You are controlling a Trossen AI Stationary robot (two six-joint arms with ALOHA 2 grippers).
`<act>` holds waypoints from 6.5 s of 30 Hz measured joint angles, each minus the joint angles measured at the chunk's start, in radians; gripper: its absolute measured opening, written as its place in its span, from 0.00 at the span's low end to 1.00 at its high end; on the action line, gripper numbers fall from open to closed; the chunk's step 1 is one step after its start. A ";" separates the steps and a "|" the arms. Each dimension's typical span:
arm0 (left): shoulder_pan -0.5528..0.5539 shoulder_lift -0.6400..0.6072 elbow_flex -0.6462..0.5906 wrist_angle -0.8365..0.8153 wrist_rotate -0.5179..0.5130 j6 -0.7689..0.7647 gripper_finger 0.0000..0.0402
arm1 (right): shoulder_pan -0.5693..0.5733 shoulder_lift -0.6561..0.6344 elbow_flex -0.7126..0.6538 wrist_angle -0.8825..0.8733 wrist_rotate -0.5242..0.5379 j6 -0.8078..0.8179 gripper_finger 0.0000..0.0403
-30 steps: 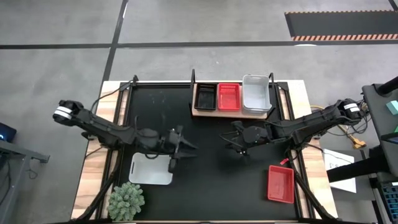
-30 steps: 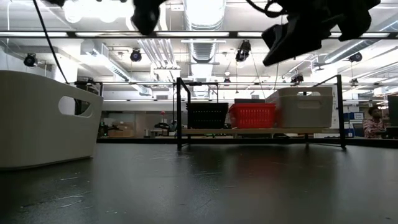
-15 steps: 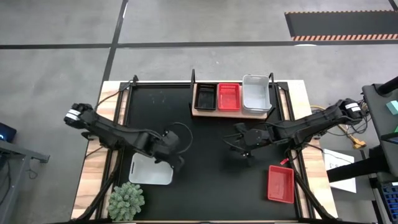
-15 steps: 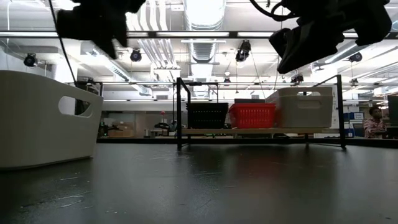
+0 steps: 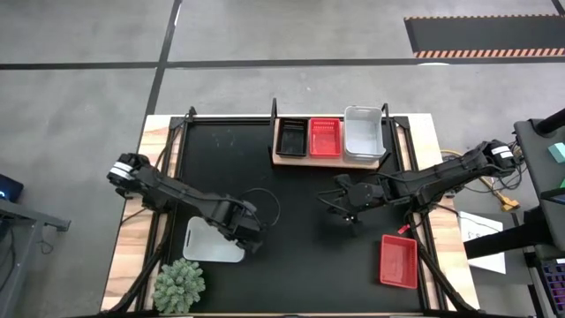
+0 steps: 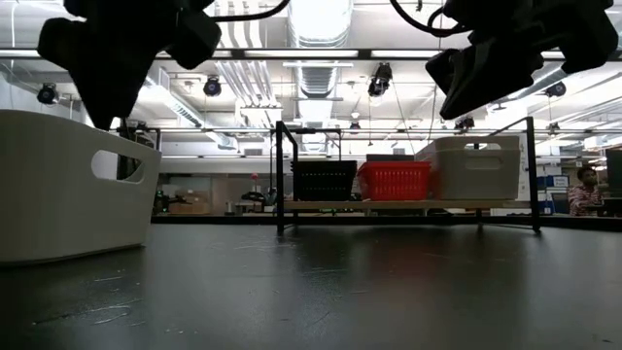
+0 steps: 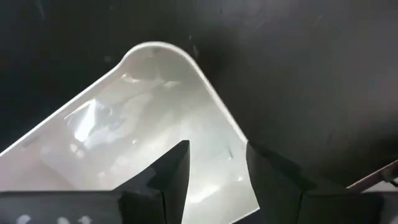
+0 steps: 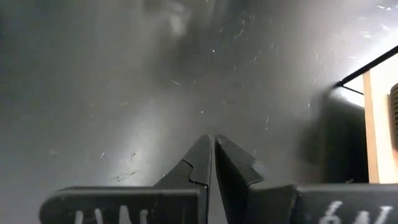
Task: Stack baskets on shelf by color
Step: Adjust the white bin on the table, then stack the red bin into the top of the red bins on the shelf
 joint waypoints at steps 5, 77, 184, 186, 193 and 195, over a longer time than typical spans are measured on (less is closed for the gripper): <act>0.001 -0.005 -0.002 0.027 -0.032 -0.013 0.36 | 0.000 0.000 -0.001 -0.004 0.000 0.000 0.03; 0.074 -0.063 -0.003 0.367 -0.259 1.287 0.29 | 0.038 0.000 -0.014 -0.020 -0.166 0.443 0.03; 0.174 -0.590 -0.557 1.275 -0.557 1.923 0.29 | -0.111 0.463 1.039 -0.878 0.141 0.310 0.02; 0.174 -0.590 -0.557 1.275 -0.558 1.925 0.29 | -0.167 0.463 1.059 -0.905 0.141 0.258 0.02; 0.175 -0.592 -0.557 1.280 -0.562 1.947 0.29 | -0.357 0.466 1.053 -0.921 0.131 0.109 0.02; 0.175 -0.593 -0.557 1.275 -0.563 1.950 0.29 | -0.408 0.473 1.050 -0.922 0.130 0.067 0.02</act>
